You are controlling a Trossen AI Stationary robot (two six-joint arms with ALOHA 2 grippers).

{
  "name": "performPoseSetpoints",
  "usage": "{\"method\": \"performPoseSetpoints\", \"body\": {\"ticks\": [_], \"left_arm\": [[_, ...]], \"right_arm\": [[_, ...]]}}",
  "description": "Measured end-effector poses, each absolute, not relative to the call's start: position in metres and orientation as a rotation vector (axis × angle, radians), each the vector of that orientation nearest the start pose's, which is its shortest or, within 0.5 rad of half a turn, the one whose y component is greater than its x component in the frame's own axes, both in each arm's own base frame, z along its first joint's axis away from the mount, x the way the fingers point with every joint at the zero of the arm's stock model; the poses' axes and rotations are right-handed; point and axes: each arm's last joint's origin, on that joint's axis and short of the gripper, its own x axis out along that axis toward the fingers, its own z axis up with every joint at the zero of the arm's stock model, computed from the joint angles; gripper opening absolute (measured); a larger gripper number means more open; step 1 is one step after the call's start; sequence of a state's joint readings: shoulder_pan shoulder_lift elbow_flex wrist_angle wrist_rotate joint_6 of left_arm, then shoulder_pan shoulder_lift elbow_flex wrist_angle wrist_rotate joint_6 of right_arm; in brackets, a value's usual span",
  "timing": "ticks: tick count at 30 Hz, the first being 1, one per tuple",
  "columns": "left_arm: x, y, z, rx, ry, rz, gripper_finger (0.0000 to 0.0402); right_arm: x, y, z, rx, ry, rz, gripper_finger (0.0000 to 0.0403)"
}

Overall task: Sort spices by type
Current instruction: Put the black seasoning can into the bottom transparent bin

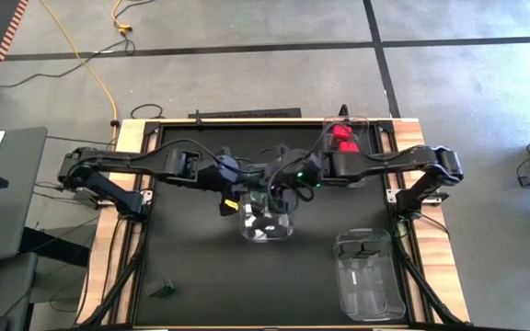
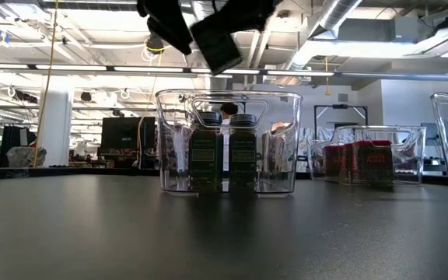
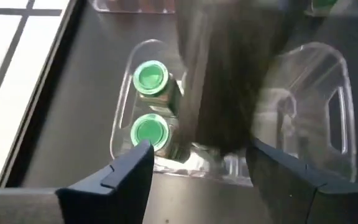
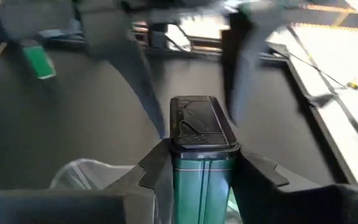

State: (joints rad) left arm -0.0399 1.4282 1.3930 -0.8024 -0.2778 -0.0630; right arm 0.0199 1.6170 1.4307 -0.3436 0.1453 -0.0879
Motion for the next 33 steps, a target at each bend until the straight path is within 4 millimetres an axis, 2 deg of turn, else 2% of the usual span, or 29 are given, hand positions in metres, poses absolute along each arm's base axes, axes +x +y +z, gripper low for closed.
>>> {"method": "performPoseSetpoints", "body": {"ticks": [5,11,14,18,22,25,29,33], "left_arm": [[0.28,-0.003,0.361,-0.018,0.747,0.285,0.0244],[0.248,-0.002,0.366,-0.021,0.713,0.283,0.0245],[0.231,-0.001,0.357,-0.068,0.653,0.308,0.0245],[0.216,-0.003,0.335,-0.147,0.449,0.304,0.0245],[0.22,-0.004,0.313,-0.233,0.117,0.242,0.0245],[0.23,-0.006,0.301,-0.165,-0.015,0.145,0.0245],[0.25,-0.009,0.293,-0.023,-0.004,0.078,0.0245],[0.266,-0.007,0.298,-0.011,-0.028,0.044,0.0245]], "right_arm": [[0.33,0.001,0.355,-0.118,0.603,-0.158,0.015],[0.274,0.018,0.376,-0.077,0.701,-0.263,0.0151],[0.248,0.031,0.382,-0.04,0.711,-0.324,0.015],[0.223,0.052,0.368,-0.01,0.602,-0.375,0.0149],[0.219,0.062,0.348,0.055,0.368,-0.402,0.0151],[0.228,0.062,0.338,0.079,0.16,-0.368,0.0151],[0.241,0.054,0.341,0.088,-0.072,-0.24,0.0152],[0.256,0.043,0.342,0.075,-0.109,-0.156,0.0152]]}}
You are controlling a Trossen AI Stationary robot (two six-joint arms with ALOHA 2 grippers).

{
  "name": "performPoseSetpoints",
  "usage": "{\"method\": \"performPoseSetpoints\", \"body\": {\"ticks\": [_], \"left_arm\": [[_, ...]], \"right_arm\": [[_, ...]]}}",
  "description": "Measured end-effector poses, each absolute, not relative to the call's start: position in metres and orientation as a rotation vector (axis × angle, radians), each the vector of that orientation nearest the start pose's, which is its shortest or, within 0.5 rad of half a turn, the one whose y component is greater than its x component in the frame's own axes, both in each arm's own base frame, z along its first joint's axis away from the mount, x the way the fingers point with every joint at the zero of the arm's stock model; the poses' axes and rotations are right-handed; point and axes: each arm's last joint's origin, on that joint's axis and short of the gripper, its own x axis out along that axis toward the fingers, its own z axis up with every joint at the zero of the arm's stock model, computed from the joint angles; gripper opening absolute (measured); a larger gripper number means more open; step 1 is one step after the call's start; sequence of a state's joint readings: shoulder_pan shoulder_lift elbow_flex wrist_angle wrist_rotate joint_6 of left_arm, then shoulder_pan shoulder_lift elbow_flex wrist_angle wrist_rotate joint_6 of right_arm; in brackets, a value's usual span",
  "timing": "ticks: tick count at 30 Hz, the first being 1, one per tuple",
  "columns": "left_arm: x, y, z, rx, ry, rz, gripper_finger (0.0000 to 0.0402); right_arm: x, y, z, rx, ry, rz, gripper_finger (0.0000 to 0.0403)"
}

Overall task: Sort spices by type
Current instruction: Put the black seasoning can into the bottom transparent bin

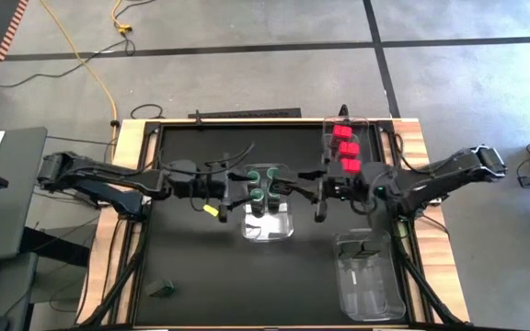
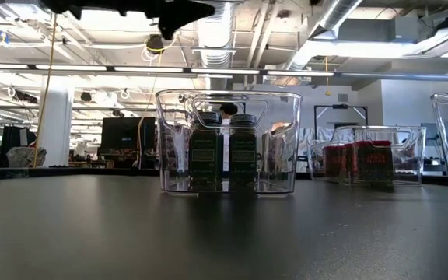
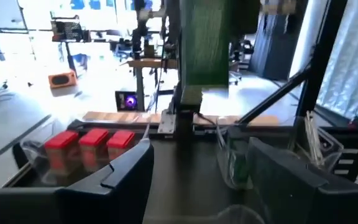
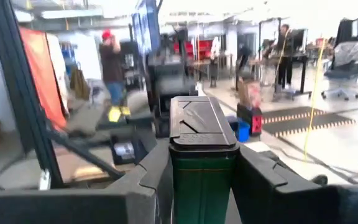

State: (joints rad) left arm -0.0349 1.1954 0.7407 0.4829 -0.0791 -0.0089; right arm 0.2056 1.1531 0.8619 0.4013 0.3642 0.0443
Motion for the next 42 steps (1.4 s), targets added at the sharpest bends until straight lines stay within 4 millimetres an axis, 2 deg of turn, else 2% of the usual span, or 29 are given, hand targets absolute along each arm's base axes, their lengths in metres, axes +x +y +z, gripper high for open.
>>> {"method": "performPoseSetpoints", "body": {"ticks": [5,11,15,23,28,33,37,42], "left_arm": [[0.275,-0.001,0.302,-0.012,-0.03,0.033,0.0245],[0.276,0.007,0.305,-0.053,-0.042,0.033,0.0245],[0.275,0.011,0.308,-0.122,-0.068,0.012,0.0245],[0.278,0.011,0.308,-0.169,-0.097,-0.028,0.0245],[0.285,0.01,0.301,-0.17,-0.087,-0.018,0.0245],[0.301,0.01,0.304,-0.162,-0.067,-0.029,0.0244],[0.311,0.009,0.304,-0.133,-0.045,-0.045,0.0222],[0.317,0.01,0.305,-0.125,0.0,-0.057,0.0167]], "right_arm": [[0.268,0.036,0.34,0.062,-0.086,-0.137,0.0152],[0.277,0.035,0.34,-0.002,-0.072,-0.118,0.0152],[0.278,0.03,0.347,-0.016,-0.091,-0.125,0.0152],[0.281,0.022,0.349,-0.021,-0.086,-0.104,0.0152],[0.287,0.022,0.342,-0.024,-0.055,-0.102,0.0152],[0.289,0.022,0.34,-0.02,-0.046,-0.1,0.0153],[0.288,0.022,0.339,-0.021,-0.038,-0.102,0.0153],[0.288,0.022,0.337,-0.017,-0.021,-0.101,0.0153]]}}
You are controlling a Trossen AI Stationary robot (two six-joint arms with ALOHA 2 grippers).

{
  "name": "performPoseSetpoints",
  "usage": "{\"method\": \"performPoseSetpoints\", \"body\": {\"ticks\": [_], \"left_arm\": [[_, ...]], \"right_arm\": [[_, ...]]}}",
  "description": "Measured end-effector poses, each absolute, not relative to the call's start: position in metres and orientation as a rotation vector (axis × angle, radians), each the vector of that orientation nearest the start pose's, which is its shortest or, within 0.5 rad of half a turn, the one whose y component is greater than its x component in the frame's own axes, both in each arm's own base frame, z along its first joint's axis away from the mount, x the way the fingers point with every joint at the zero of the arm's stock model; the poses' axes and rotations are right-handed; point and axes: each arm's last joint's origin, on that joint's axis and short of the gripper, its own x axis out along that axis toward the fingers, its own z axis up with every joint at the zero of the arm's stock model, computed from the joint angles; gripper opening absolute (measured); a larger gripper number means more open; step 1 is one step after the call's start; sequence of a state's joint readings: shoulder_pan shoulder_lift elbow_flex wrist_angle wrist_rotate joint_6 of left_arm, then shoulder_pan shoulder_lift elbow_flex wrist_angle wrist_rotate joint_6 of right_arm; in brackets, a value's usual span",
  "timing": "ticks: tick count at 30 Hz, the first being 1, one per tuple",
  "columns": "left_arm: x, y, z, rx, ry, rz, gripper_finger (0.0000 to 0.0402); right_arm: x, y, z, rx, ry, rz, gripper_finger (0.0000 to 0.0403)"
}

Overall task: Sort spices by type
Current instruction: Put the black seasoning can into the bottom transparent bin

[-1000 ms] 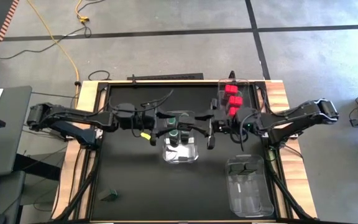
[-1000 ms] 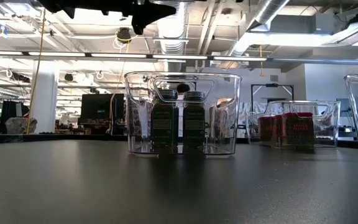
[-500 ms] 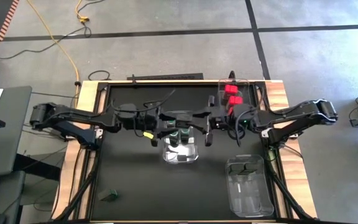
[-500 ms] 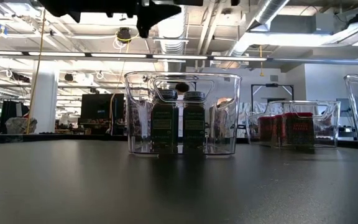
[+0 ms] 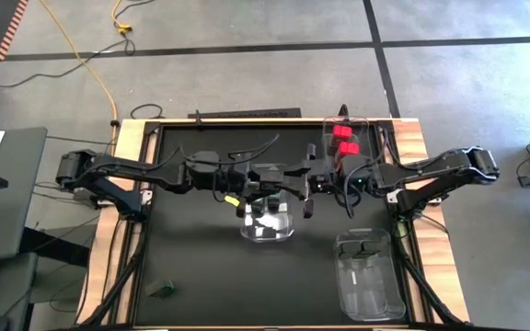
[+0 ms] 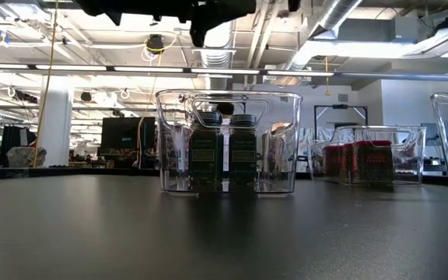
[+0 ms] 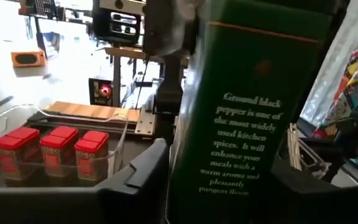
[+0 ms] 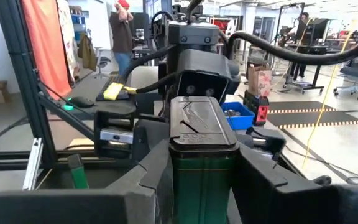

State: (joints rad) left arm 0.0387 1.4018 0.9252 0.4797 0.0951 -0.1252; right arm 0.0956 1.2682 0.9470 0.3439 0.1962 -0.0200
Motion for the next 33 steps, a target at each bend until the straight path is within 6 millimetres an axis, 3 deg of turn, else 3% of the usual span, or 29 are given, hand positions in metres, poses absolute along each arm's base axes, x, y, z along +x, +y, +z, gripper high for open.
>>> {"method": "performPoseSetpoints", "body": {"ticks": [5,11,25,33], "left_arm": [[0.3175,0.0094,0.3051,-0.085,-0.007,-0.057,0.0128],[0.3174,0.0096,0.3048,-0.08,-0.003,-0.055,0.0128],[0.3174,0.0096,0.3041,-0.084,0.0,-0.051,0.0133],[0.3173,0.0092,0.3041,-0.081,0.001,-0.058,0.0134]], "right_arm": [[0.288,0.0218,0.3366,-0.009,-0.015,-0.1,0.0153],[0.2881,0.0201,0.3365,-0.012,-0.014,-0.106,0.0157],[0.2881,0.02,0.3357,0.022,-0.008,-0.108,0.022],[0.2875,0.0263,0.3362,-0.153,-0.004,-0.079,0.0253]]}}
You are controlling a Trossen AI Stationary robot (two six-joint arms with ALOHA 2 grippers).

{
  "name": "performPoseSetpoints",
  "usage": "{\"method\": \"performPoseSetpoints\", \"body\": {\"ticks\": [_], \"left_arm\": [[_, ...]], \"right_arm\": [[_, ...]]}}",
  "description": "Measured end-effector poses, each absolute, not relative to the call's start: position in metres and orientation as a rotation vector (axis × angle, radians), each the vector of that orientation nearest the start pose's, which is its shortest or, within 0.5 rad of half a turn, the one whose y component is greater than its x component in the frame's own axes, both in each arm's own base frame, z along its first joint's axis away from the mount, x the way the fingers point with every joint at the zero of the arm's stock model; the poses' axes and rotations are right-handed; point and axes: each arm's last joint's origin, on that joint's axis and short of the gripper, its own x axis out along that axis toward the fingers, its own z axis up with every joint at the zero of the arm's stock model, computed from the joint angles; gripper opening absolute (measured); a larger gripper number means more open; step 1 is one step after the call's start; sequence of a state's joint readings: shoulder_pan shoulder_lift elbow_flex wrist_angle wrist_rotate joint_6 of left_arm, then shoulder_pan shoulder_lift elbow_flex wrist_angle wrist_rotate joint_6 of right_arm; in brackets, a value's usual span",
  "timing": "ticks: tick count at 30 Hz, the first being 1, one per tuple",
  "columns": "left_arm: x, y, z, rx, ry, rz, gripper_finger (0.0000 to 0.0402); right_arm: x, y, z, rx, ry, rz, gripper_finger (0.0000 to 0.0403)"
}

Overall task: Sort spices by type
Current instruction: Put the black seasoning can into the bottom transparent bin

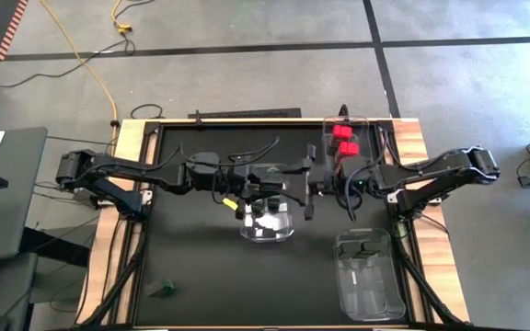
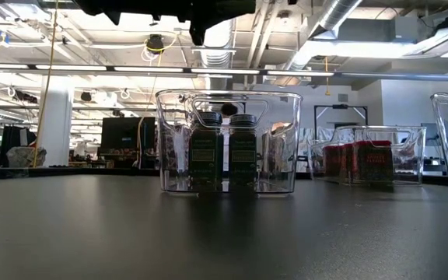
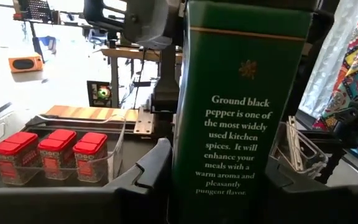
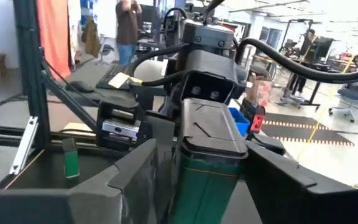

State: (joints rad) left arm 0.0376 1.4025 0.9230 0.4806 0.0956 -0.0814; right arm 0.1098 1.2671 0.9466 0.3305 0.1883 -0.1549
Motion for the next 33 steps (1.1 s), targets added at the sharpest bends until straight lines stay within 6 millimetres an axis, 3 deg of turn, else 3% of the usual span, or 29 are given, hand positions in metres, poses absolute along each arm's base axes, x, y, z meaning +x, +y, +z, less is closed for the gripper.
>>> {"method": "performPoseSetpoints", "body": {"ticks": [15,27,33], "left_arm": [[0.316,0.012,0.298,-0.088,0.07,-0.04,0.0135],[0.284,0.017,0.3,-0.026,0.342,-0.006,0.0135],[0.279,0.019,0.315,0.027,0.532,0.07,0.0135]], "right_arm": [[0.286,0.019,0.336,-0.071,0.012,-0.127,0.0257],[0.273,0.026,0.327,-0.013,0.199,-0.102,0.0256],[0.287,0.028,0.347,0.024,0.316,-0.112,0.0255]]}}
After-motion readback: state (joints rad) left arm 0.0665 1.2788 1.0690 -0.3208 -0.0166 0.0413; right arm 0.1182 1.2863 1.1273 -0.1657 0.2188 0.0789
